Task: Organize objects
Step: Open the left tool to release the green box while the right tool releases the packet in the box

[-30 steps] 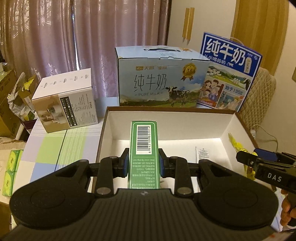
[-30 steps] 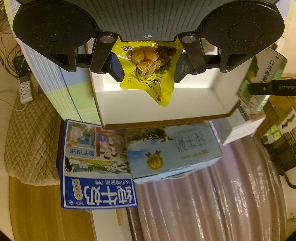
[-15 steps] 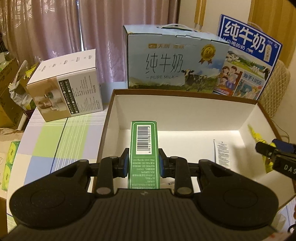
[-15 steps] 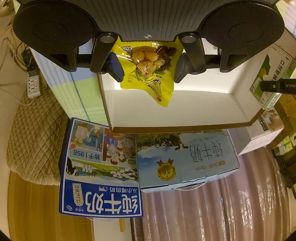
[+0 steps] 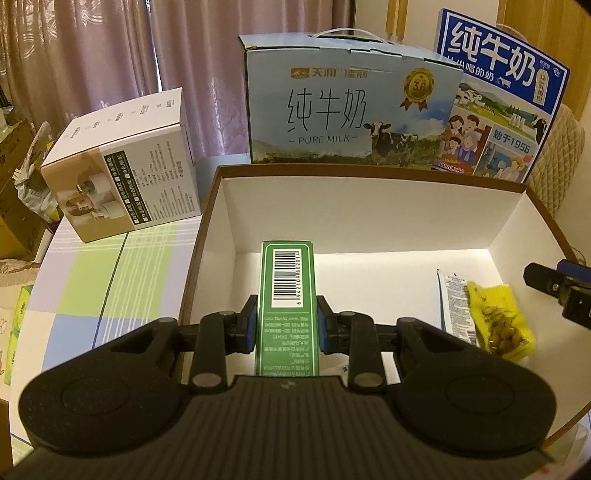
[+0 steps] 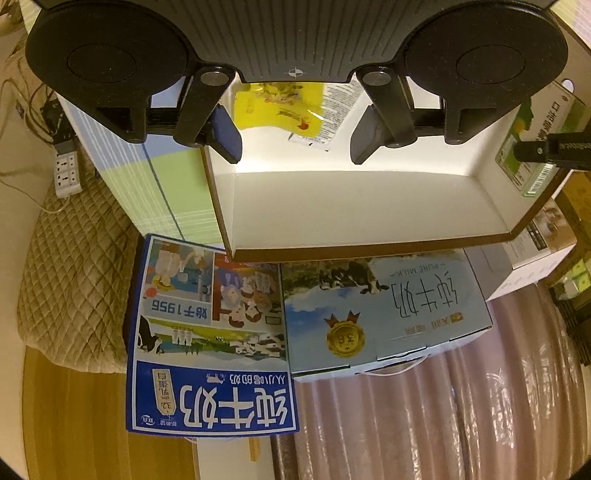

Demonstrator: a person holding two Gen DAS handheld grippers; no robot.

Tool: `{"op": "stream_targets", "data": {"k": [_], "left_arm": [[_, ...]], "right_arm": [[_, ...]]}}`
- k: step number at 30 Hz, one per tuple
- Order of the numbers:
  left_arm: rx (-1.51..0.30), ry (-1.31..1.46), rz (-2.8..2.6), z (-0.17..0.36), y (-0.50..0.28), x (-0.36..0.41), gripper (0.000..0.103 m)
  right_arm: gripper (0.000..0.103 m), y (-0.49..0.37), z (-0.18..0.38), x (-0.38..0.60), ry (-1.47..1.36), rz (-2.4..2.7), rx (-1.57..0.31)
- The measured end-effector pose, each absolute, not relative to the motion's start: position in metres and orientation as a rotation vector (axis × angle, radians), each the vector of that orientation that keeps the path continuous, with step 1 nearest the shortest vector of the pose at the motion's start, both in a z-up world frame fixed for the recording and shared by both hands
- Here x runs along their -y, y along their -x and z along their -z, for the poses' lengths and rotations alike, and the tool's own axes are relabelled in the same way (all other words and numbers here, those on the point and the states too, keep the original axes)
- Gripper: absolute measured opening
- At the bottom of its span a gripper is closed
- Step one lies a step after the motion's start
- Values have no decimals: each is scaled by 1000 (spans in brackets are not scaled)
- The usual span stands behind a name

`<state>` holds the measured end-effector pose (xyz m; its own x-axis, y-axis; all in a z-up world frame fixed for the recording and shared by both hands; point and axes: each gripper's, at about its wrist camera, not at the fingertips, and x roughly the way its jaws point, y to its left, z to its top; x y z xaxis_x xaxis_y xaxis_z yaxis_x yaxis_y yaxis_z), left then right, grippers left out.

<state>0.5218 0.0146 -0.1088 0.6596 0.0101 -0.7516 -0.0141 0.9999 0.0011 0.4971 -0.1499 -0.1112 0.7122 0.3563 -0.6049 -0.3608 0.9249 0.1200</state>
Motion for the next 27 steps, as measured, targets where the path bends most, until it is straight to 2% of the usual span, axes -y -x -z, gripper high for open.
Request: {"op": "stream_targets", "data": {"k": [9,16,27], "left_arm": [[-827,-6,-16,109,-522,-16,26],[-803,-27,-11,103,-521,-15,38],[-828,-28,-4,103,-507,-16,43]], "right_arm": [[62,-498,110,153,-10,-409,-677],[63,-497,111,153,-6,-432,-687],[64,-491,100,156,-19,-453,-695]]}}
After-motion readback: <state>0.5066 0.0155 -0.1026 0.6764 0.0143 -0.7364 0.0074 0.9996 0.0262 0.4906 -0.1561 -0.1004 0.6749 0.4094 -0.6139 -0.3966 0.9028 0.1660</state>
